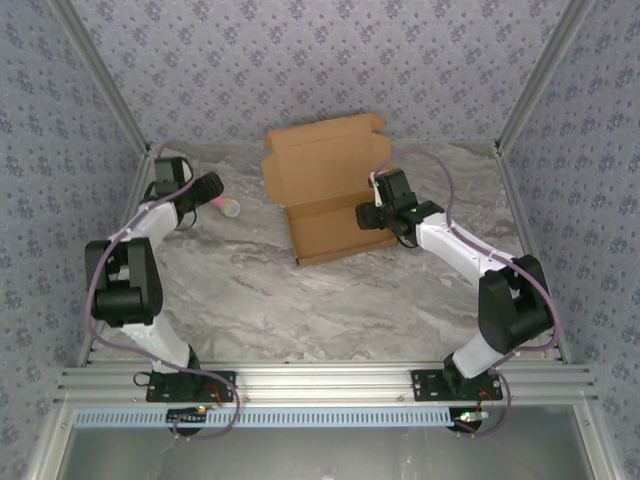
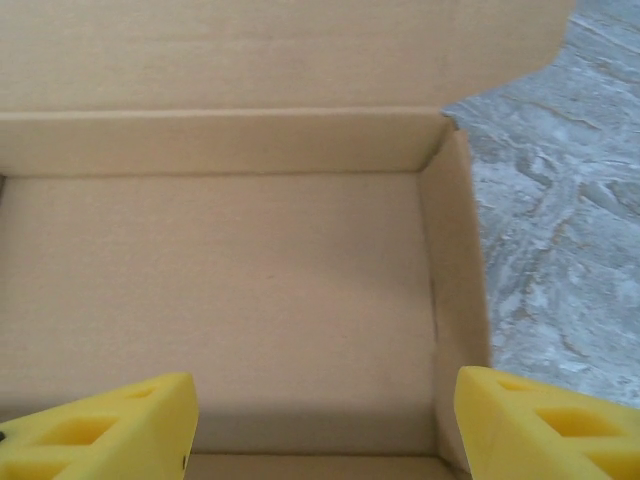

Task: Fold the paper box

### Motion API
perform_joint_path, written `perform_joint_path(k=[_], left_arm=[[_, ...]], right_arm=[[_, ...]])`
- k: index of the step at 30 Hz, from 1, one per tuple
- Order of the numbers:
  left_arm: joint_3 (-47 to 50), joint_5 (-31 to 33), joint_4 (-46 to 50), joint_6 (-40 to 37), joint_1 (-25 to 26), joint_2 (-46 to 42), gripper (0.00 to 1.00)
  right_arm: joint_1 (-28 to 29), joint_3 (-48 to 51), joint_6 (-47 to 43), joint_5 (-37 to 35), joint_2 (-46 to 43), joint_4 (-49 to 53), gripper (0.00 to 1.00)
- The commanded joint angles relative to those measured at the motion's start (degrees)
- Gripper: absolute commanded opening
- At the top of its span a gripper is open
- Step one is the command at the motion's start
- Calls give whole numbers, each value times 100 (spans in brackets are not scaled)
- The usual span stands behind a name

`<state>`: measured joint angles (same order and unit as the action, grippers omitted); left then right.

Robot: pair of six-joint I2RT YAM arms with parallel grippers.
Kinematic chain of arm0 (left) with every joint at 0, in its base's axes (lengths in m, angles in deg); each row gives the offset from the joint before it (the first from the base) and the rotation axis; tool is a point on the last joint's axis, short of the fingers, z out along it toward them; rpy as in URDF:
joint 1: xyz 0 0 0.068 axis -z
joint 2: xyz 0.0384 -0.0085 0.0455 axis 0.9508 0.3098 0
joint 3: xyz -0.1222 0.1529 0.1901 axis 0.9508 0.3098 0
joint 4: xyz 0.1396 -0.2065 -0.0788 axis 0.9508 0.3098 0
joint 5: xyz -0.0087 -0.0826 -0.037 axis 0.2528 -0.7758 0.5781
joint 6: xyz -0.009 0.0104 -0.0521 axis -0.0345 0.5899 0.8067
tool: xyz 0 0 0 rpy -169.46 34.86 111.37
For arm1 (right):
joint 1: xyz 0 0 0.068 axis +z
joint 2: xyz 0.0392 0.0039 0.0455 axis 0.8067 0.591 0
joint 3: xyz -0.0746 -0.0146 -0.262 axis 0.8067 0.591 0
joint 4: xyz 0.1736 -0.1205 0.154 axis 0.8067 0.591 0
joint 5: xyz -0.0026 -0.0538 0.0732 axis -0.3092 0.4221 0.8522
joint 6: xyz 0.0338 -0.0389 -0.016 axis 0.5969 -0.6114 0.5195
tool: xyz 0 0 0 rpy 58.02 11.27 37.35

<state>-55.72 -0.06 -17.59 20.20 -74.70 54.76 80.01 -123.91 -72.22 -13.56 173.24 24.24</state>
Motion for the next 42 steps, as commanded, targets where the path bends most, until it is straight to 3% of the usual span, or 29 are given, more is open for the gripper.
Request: perform_joint_path(k=[1,10,20,28,35,42], left_arm=[[-861,-308,762,-283,-67,637,77],[-3072,-713,1803,-597,-118,2414,76],[-4552,-921,2574,-854,-120,3516,76],[-4648,-851,2981,-1047,-156,3464,76],[-4099,-791,2649,-1102,-161,2692,76],[-3241,-315,2664,-1403,-182,1902,76]], right_arm=[[66,61,116,62,-96,-192,71],[240,262,107,142,3,-289,71],[433,471,151,58,92,-312,72],[520,459,133,-28,188,-282,72],[564,483,124,-61,107,-248,72],[588,557,133,-73,4,-248,72]])
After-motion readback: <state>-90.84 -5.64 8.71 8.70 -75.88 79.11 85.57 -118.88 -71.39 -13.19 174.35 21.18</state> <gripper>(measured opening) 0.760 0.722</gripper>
